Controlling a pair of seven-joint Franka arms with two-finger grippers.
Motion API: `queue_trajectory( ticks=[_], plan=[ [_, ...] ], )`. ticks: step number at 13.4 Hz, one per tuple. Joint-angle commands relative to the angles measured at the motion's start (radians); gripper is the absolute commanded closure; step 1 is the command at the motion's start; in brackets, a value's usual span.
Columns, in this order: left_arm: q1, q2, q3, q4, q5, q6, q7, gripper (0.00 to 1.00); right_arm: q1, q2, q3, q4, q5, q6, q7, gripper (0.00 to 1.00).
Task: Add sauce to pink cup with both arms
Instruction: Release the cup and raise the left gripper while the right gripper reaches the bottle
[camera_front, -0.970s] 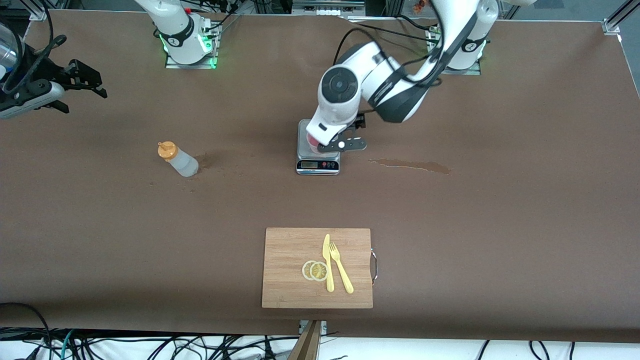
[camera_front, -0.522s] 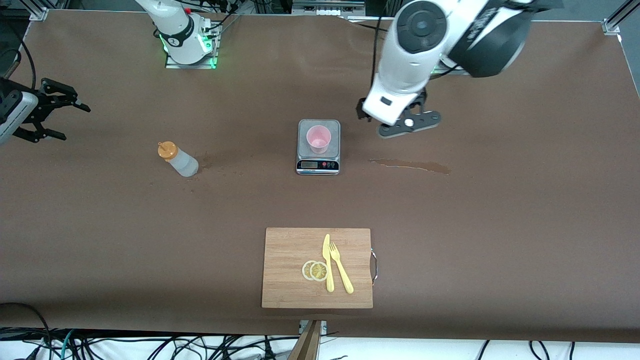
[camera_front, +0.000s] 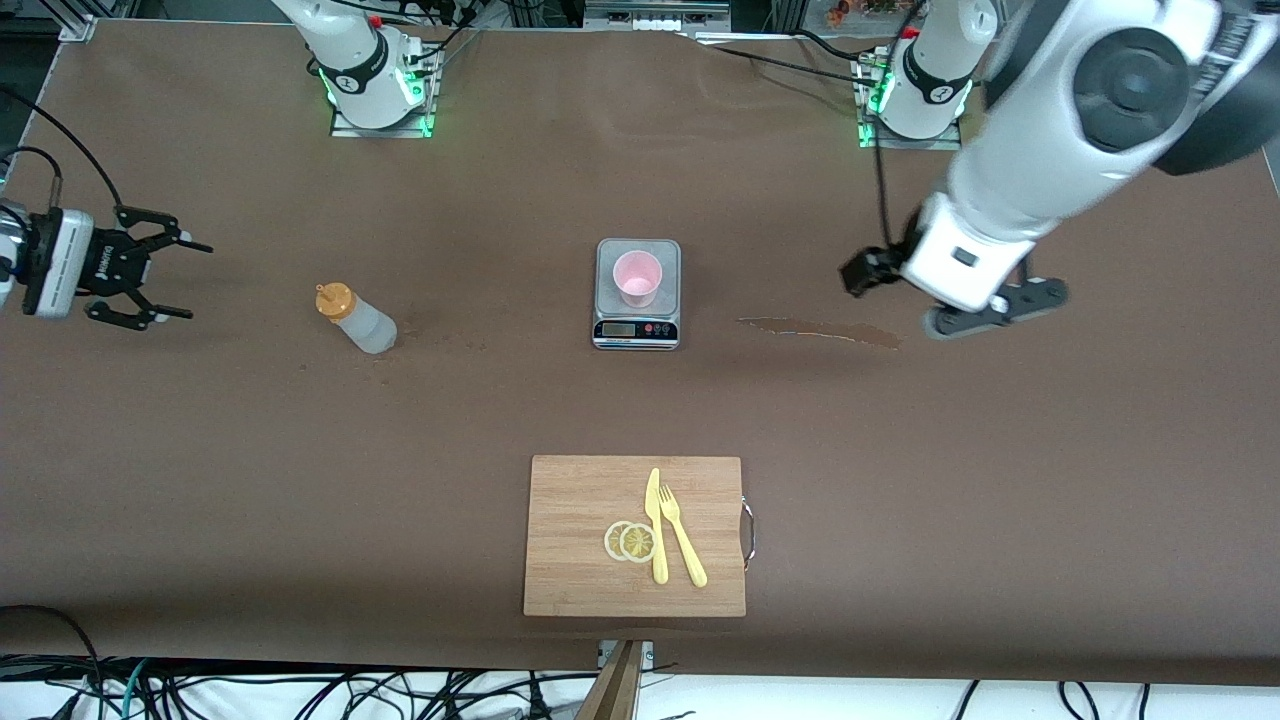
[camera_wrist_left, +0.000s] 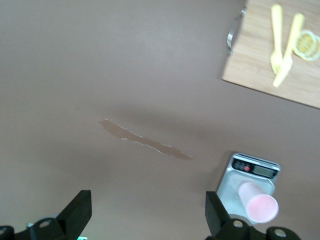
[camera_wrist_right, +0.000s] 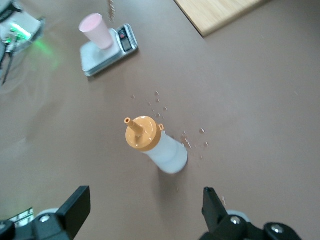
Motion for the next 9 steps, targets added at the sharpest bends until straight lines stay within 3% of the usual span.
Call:
queue_trajectory(
  ticks=[1, 2, 3, 5, 7, 9],
  plan=[
    [0.079, -0.030, -0.016, 0.016, 0.002, -0.062, 0.119, 0.00, -0.023, 0.043, 0.007, -0.050, 0.104, -0.002, -0.222, 0.00],
    [0.077, -0.064, -0.001, 0.007, 0.004, -0.086, 0.199, 0.00, -0.023, 0.066, 0.007, -0.053, 0.133, -0.008, -0.300, 0.00],
    [0.056, -0.083, 0.066, -0.011, 0.004, -0.103, 0.273, 0.00, -0.023, 0.078, 0.008, -0.058, 0.140, -0.014, -0.349, 0.00],
    [-0.019, -0.188, 0.215, -0.161, -0.007, -0.033, 0.443, 0.00, -0.023, 0.115, 0.011, -0.070, 0.140, -0.036, -0.446, 0.00],
    [-0.007, -0.326, 0.234, -0.360, -0.004, 0.129, 0.583, 0.00, -0.040, 0.149, 0.016, -0.102, 0.141, -0.036, -0.529, 0.00],
    [0.026, -0.360, 0.234, -0.416, 0.002, 0.181, 0.597, 0.00, -0.048, 0.202, 0.017, -0.108, 0.143, -0.034, -0.551, 0.00]
  ],
)
